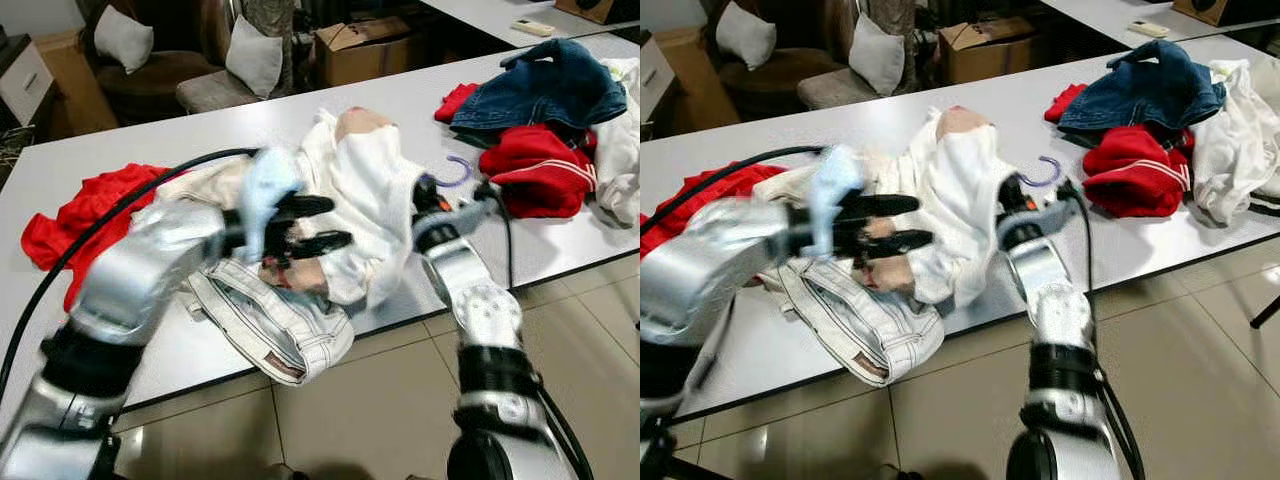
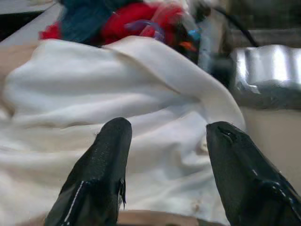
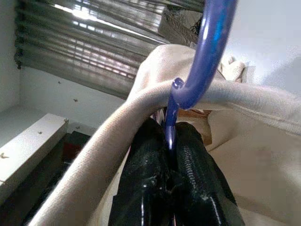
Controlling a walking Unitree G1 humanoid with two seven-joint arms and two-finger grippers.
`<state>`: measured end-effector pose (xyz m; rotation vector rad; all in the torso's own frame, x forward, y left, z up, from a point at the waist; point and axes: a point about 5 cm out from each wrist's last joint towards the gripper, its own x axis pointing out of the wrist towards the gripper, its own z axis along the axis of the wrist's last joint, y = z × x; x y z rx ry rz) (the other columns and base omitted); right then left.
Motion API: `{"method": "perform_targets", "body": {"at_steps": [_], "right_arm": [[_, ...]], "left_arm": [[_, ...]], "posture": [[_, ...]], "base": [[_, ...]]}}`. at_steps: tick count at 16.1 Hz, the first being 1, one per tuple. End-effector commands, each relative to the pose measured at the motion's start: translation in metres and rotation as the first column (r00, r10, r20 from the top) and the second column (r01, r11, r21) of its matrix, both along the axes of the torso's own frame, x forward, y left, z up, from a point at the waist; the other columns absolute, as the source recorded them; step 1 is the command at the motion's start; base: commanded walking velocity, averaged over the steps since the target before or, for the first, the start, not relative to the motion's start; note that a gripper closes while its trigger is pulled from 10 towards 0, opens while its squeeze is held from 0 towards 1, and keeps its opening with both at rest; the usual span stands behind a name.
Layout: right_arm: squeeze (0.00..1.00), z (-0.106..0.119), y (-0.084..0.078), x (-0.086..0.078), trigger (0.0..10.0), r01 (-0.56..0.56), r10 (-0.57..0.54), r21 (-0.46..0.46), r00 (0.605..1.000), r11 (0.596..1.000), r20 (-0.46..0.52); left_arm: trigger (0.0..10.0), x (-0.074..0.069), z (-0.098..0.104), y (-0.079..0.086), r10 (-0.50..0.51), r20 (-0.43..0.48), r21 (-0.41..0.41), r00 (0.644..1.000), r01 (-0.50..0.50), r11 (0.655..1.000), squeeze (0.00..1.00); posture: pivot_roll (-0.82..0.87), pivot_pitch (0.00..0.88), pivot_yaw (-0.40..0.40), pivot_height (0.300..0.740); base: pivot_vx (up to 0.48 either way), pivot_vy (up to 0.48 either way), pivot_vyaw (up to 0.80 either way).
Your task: Hang hanger
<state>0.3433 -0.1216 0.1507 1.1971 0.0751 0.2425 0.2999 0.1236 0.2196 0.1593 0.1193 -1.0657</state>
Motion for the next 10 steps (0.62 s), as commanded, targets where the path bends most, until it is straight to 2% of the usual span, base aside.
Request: {"method": "perform_targets", "body": {"at_steps": [1,2,3,4,5,7,10], "right_arm": [[0.0,0.008,-0.002,-0.005,10.0,-0.012,0.013,-0.016,0.999,1.0,0.044],[0.0,0.017,-0.013,-0.018,10.0,-0.018,0.024,-0.057,0.994,0.998,0.108],[0.0,0.022,-0.016,-0.024,10.0,-0.025,0.034,-0.072,0.99,0.997,0.136],[0.0,0.031,-0.021,-0.036,10.0,-0.037,0.059,-0.118,0.98,0.992,0.188],[0.0,0.04,-0.025,-0.046,10.0,-0.042,0.075,-0.147,0.972,0.988,0.223],[0.0,0.051,-0.028,-0.056,10.0,-0.039,0.067,-0.109,0.964,0.993,0.257],[0.0,0.061,-0.036,-0.062,10.0,-0.025,0.036,-0.044,0.96,0.999,0.278]], "left_arm": [[10.0,0.008,0.002,0.022,0.16,-0.016,-0.081,0.987,-0.16,0.984,0.0],[10.0,0.01,-0.009,0.045,0.344,-0.008,-0.125,0.939,-0.342,0.931,0.0],[10.0,0.009,-0.014,0.052,0.407,0.01,-0.117,0.913,-0.403,0.908,0.0],[10.0,0.002,-0.026,0.061,0.491,0.014,-0.102,0.871,-0.487,0.867,0.0],[10.0,-0.006,-0.036,0.062,0.544,0.001,-0.114,0.839,-0.54,0.834,0.0],[10.0,-0.011,-0.047,0.059,0.591,-0.04,-0.151,0.806,-0.59,0.794,0.0],[10.0,-0.016,-0.06,0.052,0.601,-0.046,-0.125,0.798,-0.601,0.789,0.0]], "posture": [[-0.08,0.0,0.121,0.74],[-0.08,0.0,0.115,0.74],[-0.08,0.0,0.112,0.74],[-0.08,0.0,0.11,0.74],[-0.09,0.0,0.103,0.74],[-0.09,0.0,0.088,0.74],[-0.09,0.0,0.079,0.74]], "base": [[0.0,0.0,0.0],[0.0,0.0,0.0],[0.0,0.0,0.0],[0.0,0.0,0.0],[0.0,-0.337,0.8],[0.0,-0.347,0.8],[0.0,-0.351,0.8]]}}
